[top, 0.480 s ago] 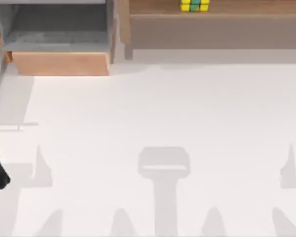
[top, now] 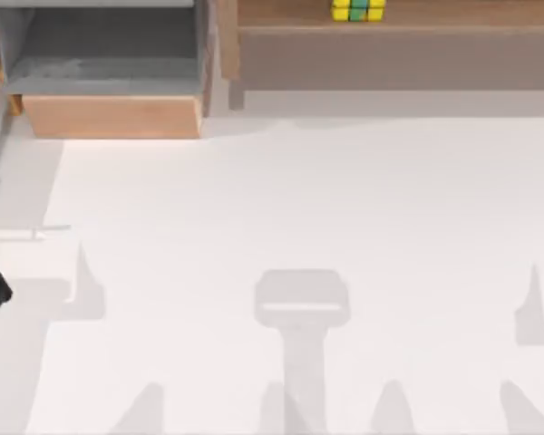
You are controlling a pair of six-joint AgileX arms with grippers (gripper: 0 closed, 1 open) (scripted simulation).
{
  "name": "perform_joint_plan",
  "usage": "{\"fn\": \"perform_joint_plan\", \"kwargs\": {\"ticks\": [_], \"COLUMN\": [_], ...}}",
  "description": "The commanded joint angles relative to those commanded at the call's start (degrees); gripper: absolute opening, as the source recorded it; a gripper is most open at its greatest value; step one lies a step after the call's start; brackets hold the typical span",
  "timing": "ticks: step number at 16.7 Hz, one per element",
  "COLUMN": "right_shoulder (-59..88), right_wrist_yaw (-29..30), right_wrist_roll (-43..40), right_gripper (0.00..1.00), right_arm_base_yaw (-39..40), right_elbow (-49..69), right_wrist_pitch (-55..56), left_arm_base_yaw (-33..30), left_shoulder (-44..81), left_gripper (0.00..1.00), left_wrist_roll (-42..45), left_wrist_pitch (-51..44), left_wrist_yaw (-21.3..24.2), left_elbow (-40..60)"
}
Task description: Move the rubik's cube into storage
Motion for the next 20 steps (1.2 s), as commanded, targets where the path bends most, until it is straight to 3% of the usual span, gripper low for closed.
{"fn": "perform_joint_plan", "kwargs": {"ticks": [20], "right_shoulder": [0.0], "right_wrist_yaw": [0.0], "right_wrist_roll": [0.0], "right_gripper": [1.0], "right_arm_base_yaw": [0.0], "right_elbow": [0.0], "right_wrist_pitch": [0.0], "left_arm_base_yaw": [-34.9], "left_shoulder": [101.5], "left_gripper": [1.0], "left_wrist_roll": [0.8], "left_wrist_pitch": [32.4], "left_wrist_yaw": [-32.3], "left_elbow": [68.1]}}
